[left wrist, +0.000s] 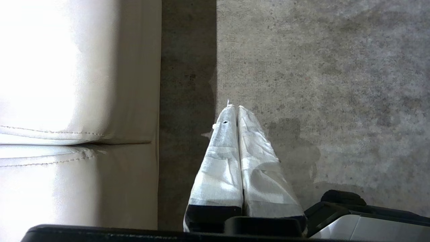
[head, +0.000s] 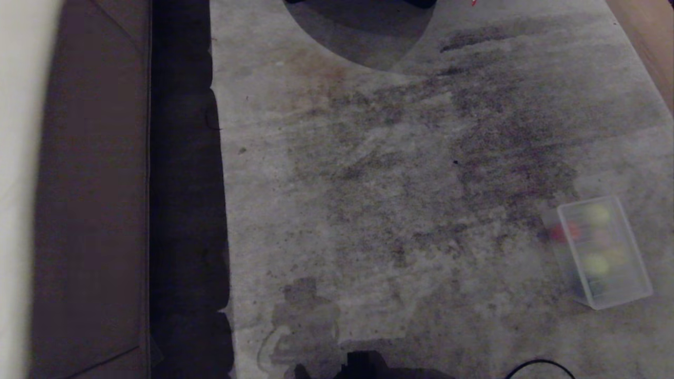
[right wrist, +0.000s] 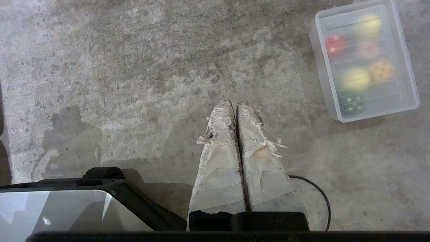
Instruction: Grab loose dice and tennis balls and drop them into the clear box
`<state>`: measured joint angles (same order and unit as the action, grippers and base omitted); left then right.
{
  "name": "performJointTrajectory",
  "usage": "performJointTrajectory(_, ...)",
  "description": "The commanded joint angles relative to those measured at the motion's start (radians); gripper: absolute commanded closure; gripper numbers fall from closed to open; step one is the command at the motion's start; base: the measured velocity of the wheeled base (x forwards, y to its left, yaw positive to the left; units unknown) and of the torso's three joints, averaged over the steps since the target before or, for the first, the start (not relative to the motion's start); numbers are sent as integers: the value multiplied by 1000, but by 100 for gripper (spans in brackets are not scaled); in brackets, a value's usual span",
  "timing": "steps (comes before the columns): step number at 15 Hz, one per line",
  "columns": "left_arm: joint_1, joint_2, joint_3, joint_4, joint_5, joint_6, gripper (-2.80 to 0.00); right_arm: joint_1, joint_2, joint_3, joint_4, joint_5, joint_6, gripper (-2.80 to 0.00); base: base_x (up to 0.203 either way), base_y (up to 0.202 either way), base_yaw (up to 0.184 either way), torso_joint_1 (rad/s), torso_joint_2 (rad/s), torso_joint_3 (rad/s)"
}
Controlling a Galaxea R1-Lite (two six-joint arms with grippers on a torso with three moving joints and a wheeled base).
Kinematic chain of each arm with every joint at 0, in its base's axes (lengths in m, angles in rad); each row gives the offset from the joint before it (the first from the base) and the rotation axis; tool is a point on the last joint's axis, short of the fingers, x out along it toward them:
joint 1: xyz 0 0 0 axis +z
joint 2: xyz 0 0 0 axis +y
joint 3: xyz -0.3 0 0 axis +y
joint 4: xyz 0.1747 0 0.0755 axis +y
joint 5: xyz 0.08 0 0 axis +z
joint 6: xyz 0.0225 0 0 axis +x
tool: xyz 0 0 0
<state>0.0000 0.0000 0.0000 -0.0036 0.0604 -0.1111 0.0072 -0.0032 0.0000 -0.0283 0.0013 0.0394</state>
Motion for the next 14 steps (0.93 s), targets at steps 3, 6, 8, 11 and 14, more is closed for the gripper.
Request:
performJointTrajectory(3, 0, 2, 2, -1, 1, -2, 0, 0, 3, 11, 1, -1, 2, 0, 0, 0, 0, 1, 5, 108)
performJointTrajectory(6, 0, 2, 2, -1, 1, -4, 0, 0, 3, 11, -1, -1, 2, 0, 0, 0, 0, 3, 1, 183)
performJointTrajectory(8, 0, 2, 2, -1, 1, -4, 0, 0, 3, 11, -1, -1, 2, 0, 0, 0, 0, 1, 0, 200)
performJointTrajectory(11, 0, 2, 2, -1, 1, -4, 0, 0, 3, 11, 1, -1, 1, 0, 0, 0, 0, 3, 1, 208)
performJointTrajectory(14, 0, 2, 2, -1, 1, -4, 0, 0, 3, 11, -1, -1, 2, 0, 0, 0, 0, 1, 0, 205)
